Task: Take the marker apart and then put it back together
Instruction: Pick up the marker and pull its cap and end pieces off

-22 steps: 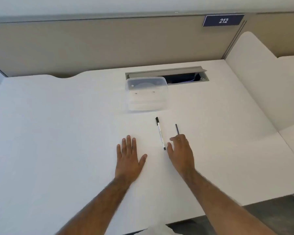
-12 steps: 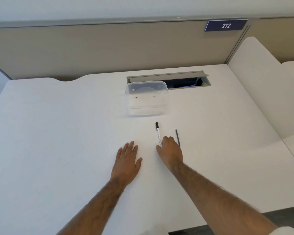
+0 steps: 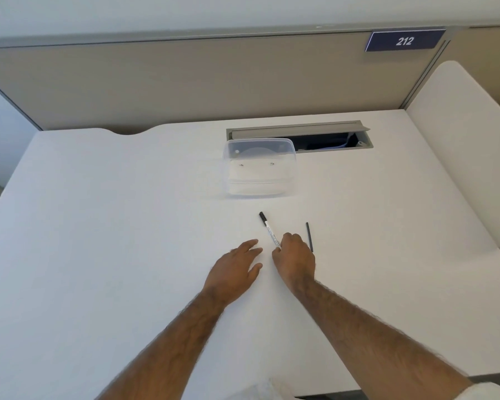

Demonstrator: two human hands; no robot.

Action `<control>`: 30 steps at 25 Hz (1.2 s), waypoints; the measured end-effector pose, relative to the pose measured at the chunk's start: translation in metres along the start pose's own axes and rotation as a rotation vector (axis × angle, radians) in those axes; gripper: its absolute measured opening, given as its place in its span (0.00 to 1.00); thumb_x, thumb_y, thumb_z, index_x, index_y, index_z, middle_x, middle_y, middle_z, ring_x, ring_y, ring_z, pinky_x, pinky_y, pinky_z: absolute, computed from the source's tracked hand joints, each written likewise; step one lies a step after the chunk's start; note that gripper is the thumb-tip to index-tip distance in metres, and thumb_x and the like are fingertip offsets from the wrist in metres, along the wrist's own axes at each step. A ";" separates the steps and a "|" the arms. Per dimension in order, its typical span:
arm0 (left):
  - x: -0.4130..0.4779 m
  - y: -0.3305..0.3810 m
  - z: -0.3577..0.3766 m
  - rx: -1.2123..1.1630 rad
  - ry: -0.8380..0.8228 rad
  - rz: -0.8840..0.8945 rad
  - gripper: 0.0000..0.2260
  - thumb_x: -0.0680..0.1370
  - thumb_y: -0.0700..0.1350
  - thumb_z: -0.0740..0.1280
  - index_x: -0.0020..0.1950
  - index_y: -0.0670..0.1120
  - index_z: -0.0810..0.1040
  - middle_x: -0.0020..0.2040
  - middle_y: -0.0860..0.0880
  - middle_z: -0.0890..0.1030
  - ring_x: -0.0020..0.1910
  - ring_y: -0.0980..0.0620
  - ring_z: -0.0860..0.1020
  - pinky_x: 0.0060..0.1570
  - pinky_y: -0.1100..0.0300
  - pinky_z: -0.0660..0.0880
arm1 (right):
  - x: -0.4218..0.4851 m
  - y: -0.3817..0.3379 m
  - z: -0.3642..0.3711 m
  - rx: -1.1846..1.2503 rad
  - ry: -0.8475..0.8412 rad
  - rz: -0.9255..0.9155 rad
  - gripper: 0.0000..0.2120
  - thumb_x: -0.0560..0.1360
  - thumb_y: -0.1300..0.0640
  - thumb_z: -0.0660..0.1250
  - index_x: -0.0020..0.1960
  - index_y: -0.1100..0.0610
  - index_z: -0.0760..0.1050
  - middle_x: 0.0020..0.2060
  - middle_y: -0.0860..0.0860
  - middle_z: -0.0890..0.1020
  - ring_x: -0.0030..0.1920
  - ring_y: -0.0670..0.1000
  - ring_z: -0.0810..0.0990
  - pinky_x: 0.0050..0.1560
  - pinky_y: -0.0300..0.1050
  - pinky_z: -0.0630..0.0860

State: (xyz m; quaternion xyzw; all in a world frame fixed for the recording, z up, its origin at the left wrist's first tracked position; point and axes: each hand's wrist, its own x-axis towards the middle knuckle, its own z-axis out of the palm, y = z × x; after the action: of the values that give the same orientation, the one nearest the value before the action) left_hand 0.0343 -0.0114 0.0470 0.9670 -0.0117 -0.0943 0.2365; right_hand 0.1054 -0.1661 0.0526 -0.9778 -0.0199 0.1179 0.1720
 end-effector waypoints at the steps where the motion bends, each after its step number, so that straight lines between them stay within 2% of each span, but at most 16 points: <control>1: 0.001 0.001 -0.001 -0.005 -0.005 -0.003 0.20 0.84 0.55 0.59 0.76 0.54 0.71 0.79 0.58 0.65 0.74 0.55 0.69 0.69 0.56 0.68 | 0.000 0.001 0.000 -0.006 0.003 -0.013 0.08 0.79 0.55 0.62 0.54 0.58 0.75 0.50 0.53 0.80 0.50 0.55 0.80 0.41 0.44 0.71; 4: 0.004 0.008 -0.005 0.023 0.089 0.060 0.19 0.84 0.53 0.62 0.74 0.51 0.73 0.76 0.53 0.71 0.71 0.51 0.73 0.68 0.54 0.70 | -0.001 0.002 -0.005 -0.032 0.022 -0.099 0.06 0.78 0.57 0.61 0.51 0.57 0.76 0.48 0.52 0.80 0.49 0.54 0.80 0.42 0.45 0.71; 7: 0.010 0.016 -0.012 0.193 0.238 0.192 0.20 0.81 0.45 0.69 0.72 0.46 0.75 0.74 0.46 0.74 0.72 0.44 0.73 0.73 0.49 0.68 | -0.001 0.002 -0.016 -0.029 0.023 -0.301 0.04 0.77 0.56 0.63 0.47 0.56 0.75 0.44 0.50 0.81 0.46 0.53 0.79 0.47 0.48 0.73; 9: 0.015 0.020 -0.021 0.293 0.277 0.233 0.20 0.79 0.41 0.70 0.72 0.44 0.75 0.73 0.45 0.76 0.74 0.42 0.71 0.76 0.43 0.63 | -0.002 0.002 -0.027 0.052 0.007 -0.453 0.02 0.76 0.56 0.66 0.46 0.55 0.75 0.42 0.48 0.81 0.42 0.52 0.79 0.45 0.47 0.72; 11: 0.017 0.022 -0.032 0.330 0.264 0.241 0.16 0.79 0.38 0.68 0.66 0.45 0.80 0.62 0.48 0.83 0.69 0.43 0.76 0.78 0.42 0.58 | -0.004 0.004 -0.040 0.167 -0.031 -0.532 0.02 0.75 0.57 0.68 0.46 0.54 0.75 0.40 0.46 0.80 0.41 0.50 0.78 0.42 0.45 0.72; 13: 0.019 0.024 -0.043 0.347 0.243 0.215 0.10 0.80 0.38 0.66 0.58 0.49 0.82 0.45 0.52 0.84 0.54 0.48 0.82 0.80 0.46 0.51 | -0.003 0.003 -0.053 0.302 -0.098 -0.513 0.01 0.75 0.58 0.68 0.46 0.55 0.77 0.41 0.46 0.81 0.42 0.49 0.79 0.42 0.45 0.75; 15: 0.020 0.026 -0.053 0.330 0.222 0.171 0.09 0.82 0.41 0.63 0.56 0.51 0.82 0.40 0.54 0.82 0.45 0.50 0.81 0.80 0.51 0.48 | 0.000 0.003 -0.064 0.509 -0.172 -0.398 0.02 0.75 0.60 0.70 0.46 0.54 0.80 0.40 0.45 0.83 0.40 0.46 0.80 0.44 0.42 0.77; 19: 0.020 0.023 -0.067 0.193 0.250 0.111 0.10 0.83 0.43 0.63 0.59 0.51 0.82 0.44 0.52 0.83 0.46 0.50 0.82 0.79 0.56 0.52 | -0.005 0.004 -0.078 0.960 -0.258 -0.181 0.05 0.75 0.68 0.72 0.51 0.62 0.82 0.38 0.52 0.83 0.38 0.51 0.80 0.47 0.44 0.78; 23: 0.015 0.020 -0.080 0.109 0.237 0.074 0.11 0.84 0.45 0.61 0.61 0.51 0.81 0.47 0.53 0.83 0.49 0.52 0.81 0.79 0.57 0.53 | -0.013 -0.004 -0.078 1.141 -0.225 -0.095 0.08 0.77 0.71 0.68 0.55 0.68 0.81 0.42 0.65 0.85 0.39 0.57 0.83 0.44 0.39 0.81; 25: 0.011 0.022 -0.086 0.066 0.189 0.055 0.11 0.85 0.48 0.60 0.62 0.51 0.80 0.50 0.53 0.83 0.52 0.53 0.79 0.77 0.58 0.54 | -0.015 -0.007 -0.077 1.145 -0.202 -0.091 0.07 0.78 0.70 0.67 0.55 0.68 0.81 0.44 0.67 0.86 0.39 0.57 0.84 0.44 0.40 0.82; 27: 0.010 0.027 -0.091 -0.013 0.133 0.048 0.12 0.85 0.51 0.60 0.61 0.51 0.81 0.50 0.52 0.83 0.53 0.51 0.78 0.70 0.57 0.65 | -0.015 -0.008 -0.076 1.126 -0.219 -0.124 0.07 0.78 0.70 0.67 0.54 0.68 0.82 0.44 0.67 0.86 0.38 0.57 0.86 0.45 0.42 0.83; 28: 0.009 0.031 -0.093 -0.049 0.105 0.054 0.12 0.85 0.51 0.60 0.60 0.50 0.81 0.48 0.52 0.82 0.52 0.50 0.78 0.62 0.55 0.71 | -0.015 -0.009 -0.076 1.119 -0.232 -0.139 0.07 0.78 0.70 0.67 0.53 0.67 0.82 0.43 0.66 0.86 0.38 0.56 0.86 0.45 0.43 0.83; 30: 0.009 0.035 -0.095 -0.107 0.064 0.050 0.12 0.85 0.51 0.59 0.56 0.49 0.81 0.45 0.51 0.78 0.47 0.49 0.76 0.50 0.50 0.74 | -0.013 -0.008 -0.077 1.100 -0.248 -0.160 0.06 0.78 0.69 0.68 0.52 0.65 0.83 0.42 0.64 0.87 0.38 0.55 0.87 0.45 0.44 0.83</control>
State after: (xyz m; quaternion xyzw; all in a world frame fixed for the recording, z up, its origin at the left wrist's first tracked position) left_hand 0.0613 0.0004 0.1439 0.9548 -0.0231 -0.0577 0.2906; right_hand 0.1107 -0.1851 0.1287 -0.7186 -0.0496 0.2113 0.6606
